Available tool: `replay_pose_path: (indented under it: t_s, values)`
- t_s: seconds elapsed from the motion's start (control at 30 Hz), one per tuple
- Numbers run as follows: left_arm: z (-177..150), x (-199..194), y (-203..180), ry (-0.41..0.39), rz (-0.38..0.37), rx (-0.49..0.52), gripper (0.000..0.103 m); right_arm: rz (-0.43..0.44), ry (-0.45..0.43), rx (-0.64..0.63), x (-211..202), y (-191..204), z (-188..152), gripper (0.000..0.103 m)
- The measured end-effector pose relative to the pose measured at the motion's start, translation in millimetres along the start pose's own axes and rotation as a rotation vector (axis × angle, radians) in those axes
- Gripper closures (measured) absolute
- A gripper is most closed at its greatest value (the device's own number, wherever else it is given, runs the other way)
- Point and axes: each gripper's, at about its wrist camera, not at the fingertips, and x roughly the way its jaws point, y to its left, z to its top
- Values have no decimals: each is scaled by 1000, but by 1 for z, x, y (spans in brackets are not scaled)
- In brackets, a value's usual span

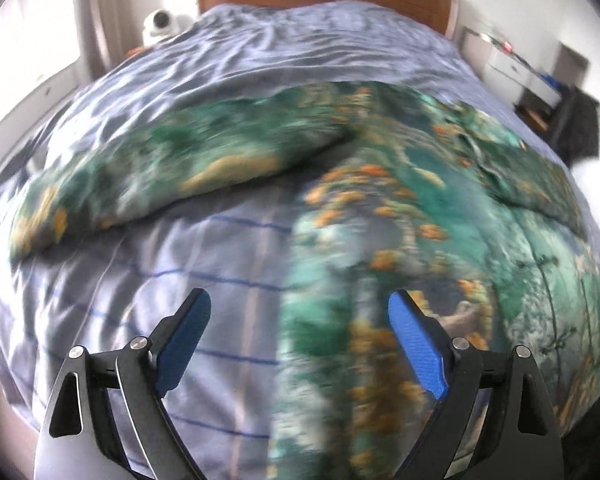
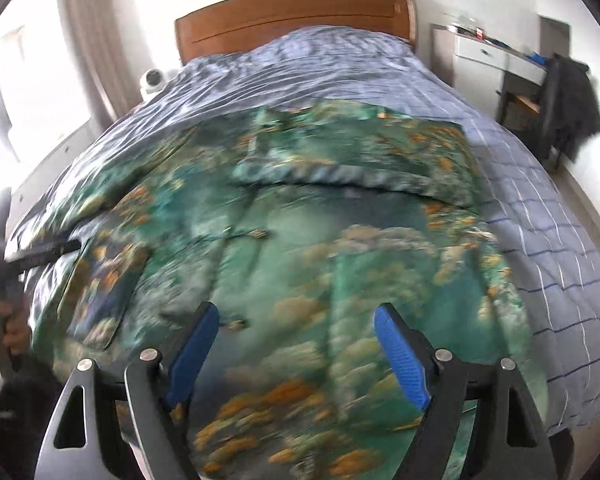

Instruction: Fold large clothes

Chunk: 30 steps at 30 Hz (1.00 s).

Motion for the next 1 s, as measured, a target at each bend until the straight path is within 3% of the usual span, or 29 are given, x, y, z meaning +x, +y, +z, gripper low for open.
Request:
replay_pose_path:
  t_s: [0.23,0.5,0.6,0.67,0.73,0.77,0.8,0.83,0.9,1.0]
  values:
    - [0,16,75,18,-35,-300,11,-17,-16,-98,-15,27,-8,21]
    - [23,41,195,-113,-15,-779,11,-27,-2,-138,-15,35,-15,21]
    - [32,57,224,-124,-4,-884,11,-31,0,-168,-14,42,-16,21]
    - [38,62,232,-127,11,-895,11,-32,-1,-186,-14,48,-17,21]
    - [44,63,234,-143,59,-887,21,-29,4,-204,-13,53,-18,21]
    - [47,64,231,-149,79,-875,40,-28,7,-212,-12,55,-19,21]
    - [51,64,229,-151,97,-850,69,-28,9,-218,-12,56,-20,21]
    - [57,64,225,-148,102,-810,88,-26,11,-224,-11,58,-21,21]
    - [67,55,215,-163,139,-723,91,-22,14,-229,-11,59,-22,21]
    - [89,26,173,-239,219,-504,93,-19,12,-222,-12,59,-24,21]
